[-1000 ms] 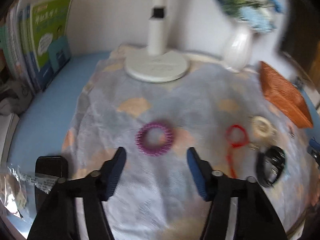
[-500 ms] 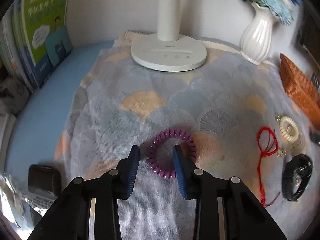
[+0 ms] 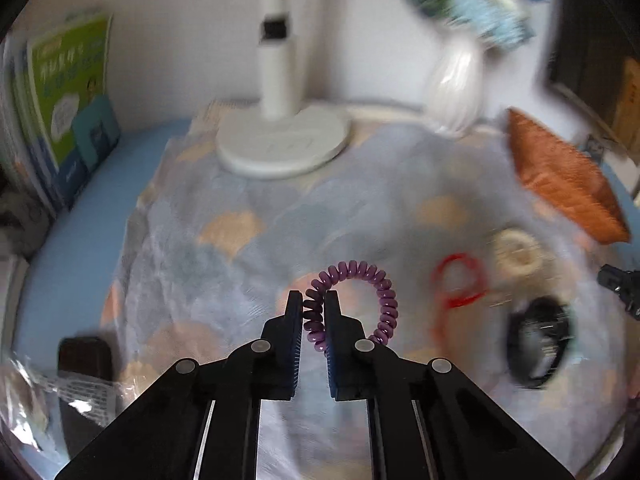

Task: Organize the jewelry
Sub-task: 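Grasp the purple coil hair tie with the left gripper while the right gripper grasps the brown hair clip, then carry both items over the wicker basket and open both grippers to drop them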

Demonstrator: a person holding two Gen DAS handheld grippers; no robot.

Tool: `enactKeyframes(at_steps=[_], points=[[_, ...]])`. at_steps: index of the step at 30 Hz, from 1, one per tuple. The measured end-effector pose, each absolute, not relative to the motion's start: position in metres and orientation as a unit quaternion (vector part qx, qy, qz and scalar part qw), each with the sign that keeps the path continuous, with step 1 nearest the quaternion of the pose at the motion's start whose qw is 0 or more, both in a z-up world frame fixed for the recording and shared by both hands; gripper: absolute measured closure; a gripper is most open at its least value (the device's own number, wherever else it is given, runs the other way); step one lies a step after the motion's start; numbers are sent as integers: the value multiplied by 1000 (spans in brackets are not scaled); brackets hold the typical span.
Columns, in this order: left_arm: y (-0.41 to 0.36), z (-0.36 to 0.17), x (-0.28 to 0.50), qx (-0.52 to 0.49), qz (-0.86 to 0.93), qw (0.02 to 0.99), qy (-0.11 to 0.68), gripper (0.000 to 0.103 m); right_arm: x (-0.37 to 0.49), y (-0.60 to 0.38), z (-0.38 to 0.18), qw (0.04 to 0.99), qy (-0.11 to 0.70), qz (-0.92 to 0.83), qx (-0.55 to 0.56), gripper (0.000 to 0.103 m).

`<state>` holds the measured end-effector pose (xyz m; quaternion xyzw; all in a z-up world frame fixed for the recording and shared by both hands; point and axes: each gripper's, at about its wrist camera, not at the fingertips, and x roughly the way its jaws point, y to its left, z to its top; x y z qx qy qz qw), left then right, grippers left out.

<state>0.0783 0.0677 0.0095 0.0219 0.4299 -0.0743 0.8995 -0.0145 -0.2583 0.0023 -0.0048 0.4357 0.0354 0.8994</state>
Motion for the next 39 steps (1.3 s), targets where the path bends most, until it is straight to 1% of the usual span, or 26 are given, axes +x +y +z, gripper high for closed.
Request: enactKeyframes(at_steps=[5, 9, 17, 24, 28, 31, 35, 39], points=[[10, 71, 60, 51, -126, 920, 369, 93, -37, -249, 38, 914, 397, -6, -76, 77], [-39, 102, 67, 74, -158, 922, 346, 93, -46, -259, 60, 921, 379, -25, -87, 77], [-122, 129, 88, 109, -198, 916, 332, 93, -35, -302, 70, 925, 368, -59, -75, 77], [-177, 121, 110, 122, -220, 907, 338, 93, -21, -327, 63, 925, 371, -67, -55, 77], [-199, 110, 134, 112, -229, 902, 349, 93, -6, -340, 63, 928, 365, -69, -34, 77], [-221, 93, 158, 103, -238, 893, 368, 93, 19, -365, 61, 928, 368, -57, 22, 77], [-252, 59, 184, 92, -248, 873, 409, 93, 52, -403, 36, 905, 404, -14, 135, 77], [-271, 39, 193, 96, -255, 864, 423, 93, 62, -418, 21, 894, 410, -3, 180, 77]])
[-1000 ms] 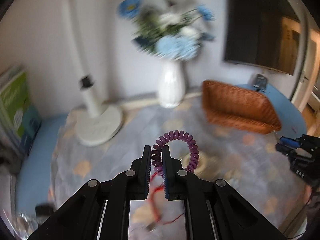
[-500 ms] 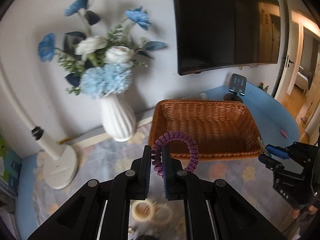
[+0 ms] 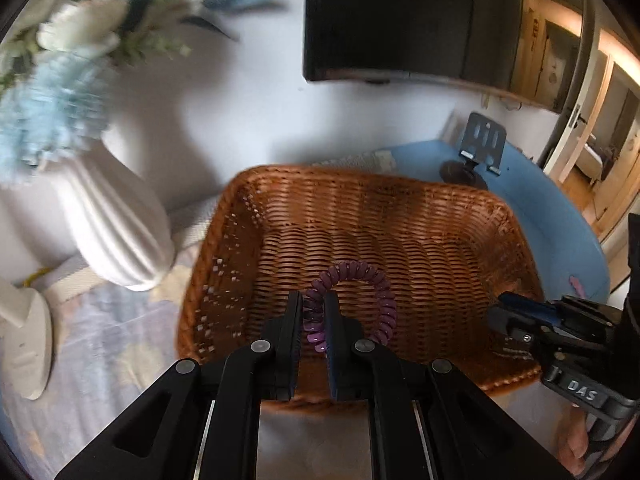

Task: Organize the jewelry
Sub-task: 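Carry both items over the wicker basket and open both grippers to drop them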

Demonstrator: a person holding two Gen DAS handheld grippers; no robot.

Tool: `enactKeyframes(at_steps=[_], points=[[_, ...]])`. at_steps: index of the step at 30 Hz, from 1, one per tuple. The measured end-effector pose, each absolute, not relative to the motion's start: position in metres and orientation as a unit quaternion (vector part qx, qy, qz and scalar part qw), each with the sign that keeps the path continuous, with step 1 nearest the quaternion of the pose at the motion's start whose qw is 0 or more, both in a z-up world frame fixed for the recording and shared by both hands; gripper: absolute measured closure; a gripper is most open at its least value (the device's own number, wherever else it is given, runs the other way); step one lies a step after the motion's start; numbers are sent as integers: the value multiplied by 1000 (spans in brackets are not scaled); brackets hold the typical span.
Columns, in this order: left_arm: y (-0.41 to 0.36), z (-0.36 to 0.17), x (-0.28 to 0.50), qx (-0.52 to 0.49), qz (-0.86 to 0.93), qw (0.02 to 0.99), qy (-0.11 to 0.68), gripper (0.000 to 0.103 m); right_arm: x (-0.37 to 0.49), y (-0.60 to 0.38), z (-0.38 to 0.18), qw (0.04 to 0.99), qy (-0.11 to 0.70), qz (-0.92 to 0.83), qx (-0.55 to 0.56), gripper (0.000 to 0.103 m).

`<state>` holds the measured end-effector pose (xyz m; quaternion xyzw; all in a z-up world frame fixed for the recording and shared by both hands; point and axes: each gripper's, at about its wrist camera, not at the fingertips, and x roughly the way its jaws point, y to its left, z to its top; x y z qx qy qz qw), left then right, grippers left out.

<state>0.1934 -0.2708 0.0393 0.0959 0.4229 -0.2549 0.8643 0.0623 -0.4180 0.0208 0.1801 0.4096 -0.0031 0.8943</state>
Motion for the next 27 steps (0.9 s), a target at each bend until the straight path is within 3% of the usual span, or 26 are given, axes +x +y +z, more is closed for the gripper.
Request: enactKeyframes(at_steps=[3, 13, 19, 24, 27], points=[[-276, 30, 195, 94, -258, 861, 428, 92, 62, -421, 21, 894, 406, -1, 188, 76], [-231, 69, 130, 105, -204, 903, 364, 58, 20, -397, 55, 909, 381, 21, 169, 72], [-174, 92, 58, 88, -115, 937, 318, 56, -16, -345, 72, 921, 368, 44, 122, 71], [-131, 98, 18, 78, -71, 946, 305, 49, -36, -305, 77, 922, 365, 73, 108, 54], [-113, 97, 7, 76, -58, 949, 301, 49, -41, -281, 77, 922, 364, 86, 100, 53]])
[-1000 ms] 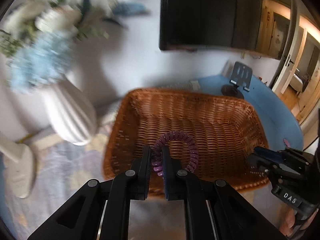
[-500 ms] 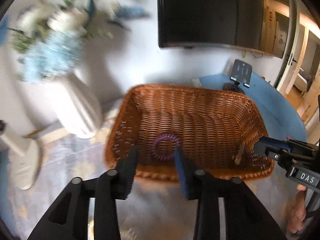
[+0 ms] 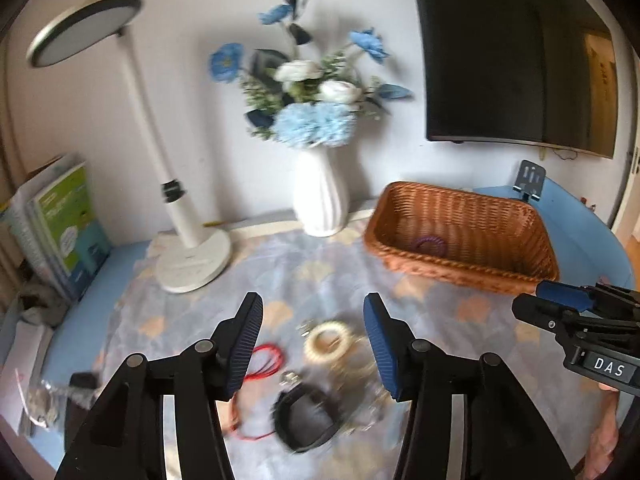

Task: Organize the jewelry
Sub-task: 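Carry both items over the wicker basket and open both grippers to drop them, then move both tools back over the jewelry on the table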

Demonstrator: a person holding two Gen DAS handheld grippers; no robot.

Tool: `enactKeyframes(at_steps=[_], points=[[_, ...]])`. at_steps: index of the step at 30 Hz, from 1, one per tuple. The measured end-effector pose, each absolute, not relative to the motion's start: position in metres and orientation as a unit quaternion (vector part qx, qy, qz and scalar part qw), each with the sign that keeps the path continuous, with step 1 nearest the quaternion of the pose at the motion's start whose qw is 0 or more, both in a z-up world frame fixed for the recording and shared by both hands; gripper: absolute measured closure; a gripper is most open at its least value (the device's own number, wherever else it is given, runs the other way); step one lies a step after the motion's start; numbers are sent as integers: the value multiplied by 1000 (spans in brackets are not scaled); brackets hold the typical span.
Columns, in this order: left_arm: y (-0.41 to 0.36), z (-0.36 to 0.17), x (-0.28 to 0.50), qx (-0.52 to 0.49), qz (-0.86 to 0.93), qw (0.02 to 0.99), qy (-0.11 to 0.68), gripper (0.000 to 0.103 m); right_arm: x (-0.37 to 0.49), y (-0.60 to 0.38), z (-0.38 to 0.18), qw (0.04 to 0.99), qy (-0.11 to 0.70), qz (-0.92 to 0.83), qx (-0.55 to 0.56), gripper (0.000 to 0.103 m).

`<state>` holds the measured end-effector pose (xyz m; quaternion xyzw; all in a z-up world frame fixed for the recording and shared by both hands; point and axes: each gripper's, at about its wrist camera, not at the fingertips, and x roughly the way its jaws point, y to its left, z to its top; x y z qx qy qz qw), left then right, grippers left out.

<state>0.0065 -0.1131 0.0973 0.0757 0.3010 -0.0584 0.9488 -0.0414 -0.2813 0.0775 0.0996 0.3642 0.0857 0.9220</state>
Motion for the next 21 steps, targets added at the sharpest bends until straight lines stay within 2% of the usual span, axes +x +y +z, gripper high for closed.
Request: enactKeyframes(at_steps=[10, 15, 21], points=[[-46, 69, -12, 44, -50, 946, 318, 46, -44, -236, 50, 905, 400, 116, 84, 53], [43, 31, -19, -31, -75, 930, 357, 44, -51, -218, 21, 890, 431, 135, 67, 53], [102, -7, -28, -50, -45, 915, 397, 44, -55, -185, -4, 878, 454, 145, 36, 53]])
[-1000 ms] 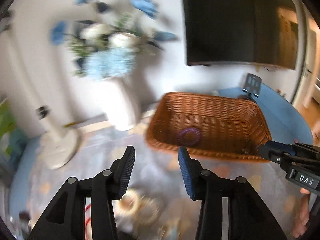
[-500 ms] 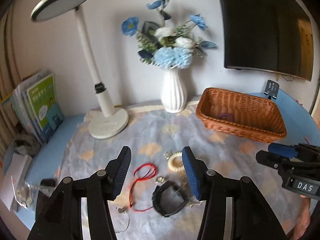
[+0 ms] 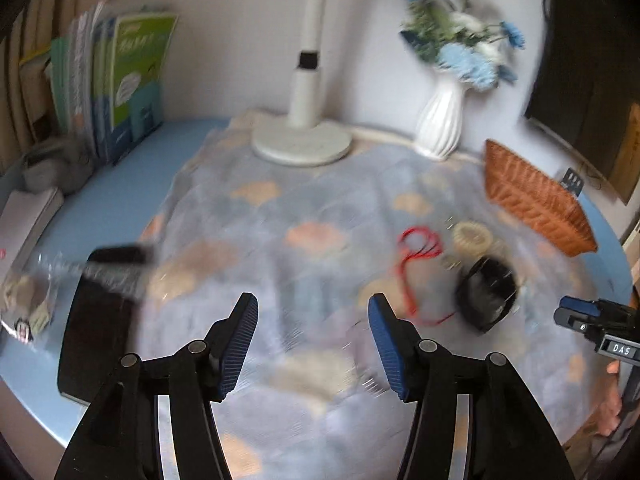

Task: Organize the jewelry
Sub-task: 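Move both tools back over the jewelry on the table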

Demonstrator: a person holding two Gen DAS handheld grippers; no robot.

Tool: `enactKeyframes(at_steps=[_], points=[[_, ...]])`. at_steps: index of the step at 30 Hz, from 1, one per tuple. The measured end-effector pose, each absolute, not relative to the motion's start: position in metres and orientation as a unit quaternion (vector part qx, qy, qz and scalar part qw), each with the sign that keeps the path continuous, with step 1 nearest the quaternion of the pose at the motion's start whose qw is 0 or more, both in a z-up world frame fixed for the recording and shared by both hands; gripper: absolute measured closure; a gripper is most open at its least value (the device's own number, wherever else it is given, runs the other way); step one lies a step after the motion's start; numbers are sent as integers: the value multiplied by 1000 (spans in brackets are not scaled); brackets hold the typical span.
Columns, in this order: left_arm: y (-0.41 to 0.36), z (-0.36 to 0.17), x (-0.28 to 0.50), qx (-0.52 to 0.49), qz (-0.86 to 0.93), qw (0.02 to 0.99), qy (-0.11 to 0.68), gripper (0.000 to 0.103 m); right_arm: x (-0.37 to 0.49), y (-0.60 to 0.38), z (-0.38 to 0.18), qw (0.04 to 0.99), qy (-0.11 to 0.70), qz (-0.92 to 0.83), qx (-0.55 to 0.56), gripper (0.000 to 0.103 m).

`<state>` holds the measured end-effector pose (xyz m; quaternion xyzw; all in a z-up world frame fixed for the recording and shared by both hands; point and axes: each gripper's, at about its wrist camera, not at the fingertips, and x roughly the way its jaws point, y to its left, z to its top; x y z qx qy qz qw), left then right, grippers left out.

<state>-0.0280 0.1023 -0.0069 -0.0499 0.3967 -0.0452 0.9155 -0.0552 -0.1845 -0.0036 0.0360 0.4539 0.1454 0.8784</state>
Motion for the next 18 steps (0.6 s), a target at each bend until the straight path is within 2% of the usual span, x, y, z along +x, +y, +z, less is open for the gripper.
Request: enactKeyframes(at_steps=[5, 10, 18], points=[[98, -27, -24, -64, -102, 896, 426, 44, -55, -168, -17, 879, 461, 119, 17, 53], [76, -43, -12, -26, -113, 884, 453, 44, -60, -162, -23, 884, 460, 85, 18, 53], [59, -39, -19, -41, -142, 886, 440, 44, -50, -143, -29, 888, 458, 32, 11, 53]])
